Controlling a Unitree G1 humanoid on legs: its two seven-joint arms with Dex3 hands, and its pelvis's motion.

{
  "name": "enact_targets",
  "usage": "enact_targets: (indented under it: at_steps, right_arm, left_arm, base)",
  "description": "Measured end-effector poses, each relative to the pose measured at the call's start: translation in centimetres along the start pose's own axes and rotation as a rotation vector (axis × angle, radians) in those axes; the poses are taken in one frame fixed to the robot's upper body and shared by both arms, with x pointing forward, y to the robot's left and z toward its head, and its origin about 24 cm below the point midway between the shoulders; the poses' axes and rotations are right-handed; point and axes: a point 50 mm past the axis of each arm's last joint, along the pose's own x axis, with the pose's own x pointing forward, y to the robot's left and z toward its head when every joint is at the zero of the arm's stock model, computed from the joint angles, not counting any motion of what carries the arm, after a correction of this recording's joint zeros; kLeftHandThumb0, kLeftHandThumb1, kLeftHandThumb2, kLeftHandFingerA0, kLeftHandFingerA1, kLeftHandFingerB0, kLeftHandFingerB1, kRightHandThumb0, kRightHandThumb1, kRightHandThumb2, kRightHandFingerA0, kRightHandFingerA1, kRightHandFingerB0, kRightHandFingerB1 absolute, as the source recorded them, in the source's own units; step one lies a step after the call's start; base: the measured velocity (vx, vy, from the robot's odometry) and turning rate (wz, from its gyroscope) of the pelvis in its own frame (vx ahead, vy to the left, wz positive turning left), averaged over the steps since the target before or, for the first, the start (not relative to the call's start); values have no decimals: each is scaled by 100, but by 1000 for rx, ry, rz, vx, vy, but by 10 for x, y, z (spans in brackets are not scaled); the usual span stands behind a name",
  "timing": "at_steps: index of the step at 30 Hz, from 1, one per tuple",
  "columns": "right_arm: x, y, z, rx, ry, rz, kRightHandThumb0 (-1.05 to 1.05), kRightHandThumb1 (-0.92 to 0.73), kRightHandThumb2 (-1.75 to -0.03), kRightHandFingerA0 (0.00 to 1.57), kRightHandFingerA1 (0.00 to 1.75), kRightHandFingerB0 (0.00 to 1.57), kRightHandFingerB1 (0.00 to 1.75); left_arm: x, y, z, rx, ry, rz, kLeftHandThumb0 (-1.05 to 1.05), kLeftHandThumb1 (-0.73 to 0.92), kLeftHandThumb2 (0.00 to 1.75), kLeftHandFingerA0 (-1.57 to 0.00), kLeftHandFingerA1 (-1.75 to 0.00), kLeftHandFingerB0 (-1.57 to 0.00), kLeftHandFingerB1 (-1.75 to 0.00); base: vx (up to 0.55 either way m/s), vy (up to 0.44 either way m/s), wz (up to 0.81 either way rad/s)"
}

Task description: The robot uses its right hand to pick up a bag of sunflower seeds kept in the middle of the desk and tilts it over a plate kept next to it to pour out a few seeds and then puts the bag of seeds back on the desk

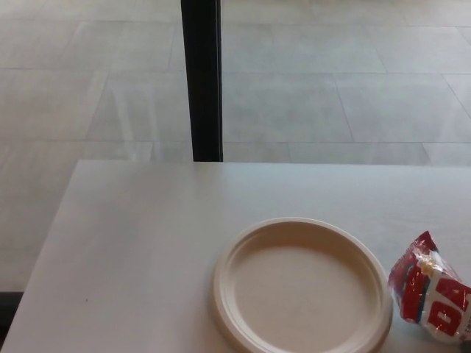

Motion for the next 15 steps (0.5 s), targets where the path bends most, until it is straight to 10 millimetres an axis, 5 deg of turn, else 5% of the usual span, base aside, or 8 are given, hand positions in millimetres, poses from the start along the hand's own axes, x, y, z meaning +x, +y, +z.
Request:
enact_targets:
  at_steps: [7,8,9,15]
  right_arm:
    - [15,-11,17,-39,-109,30,-7,-59,-105,83,171,70,156]
    - [17,-11,19,-45,-127,37,-21,-54,-112,112,138,92,127]
    - [19,-11,23,-57,-149,48,-15,-59,-105,83,171,74,157]
    - [32,-14,48,-132,-266,94,-16,-55,-105,86,175,73,157]
  left_arm:
    - [0,1,1,2,-3,-6,-67,61,59,-48,-50,-50,-38]
    - [0,1,1,2,-3,-7,-65,61,59,-49,-50,-49,-38]
    - [0,1,1,2,-3,-7,-65,60,59,-48,-52,-50,-39]
    - [0,2,2,4,-6,-12,-66,61,59,-48,-51,-50,-38]
  base:
    - [0,0,0]
    - [0,0,0]
    - [0,0,0]
    - [0,0,0]
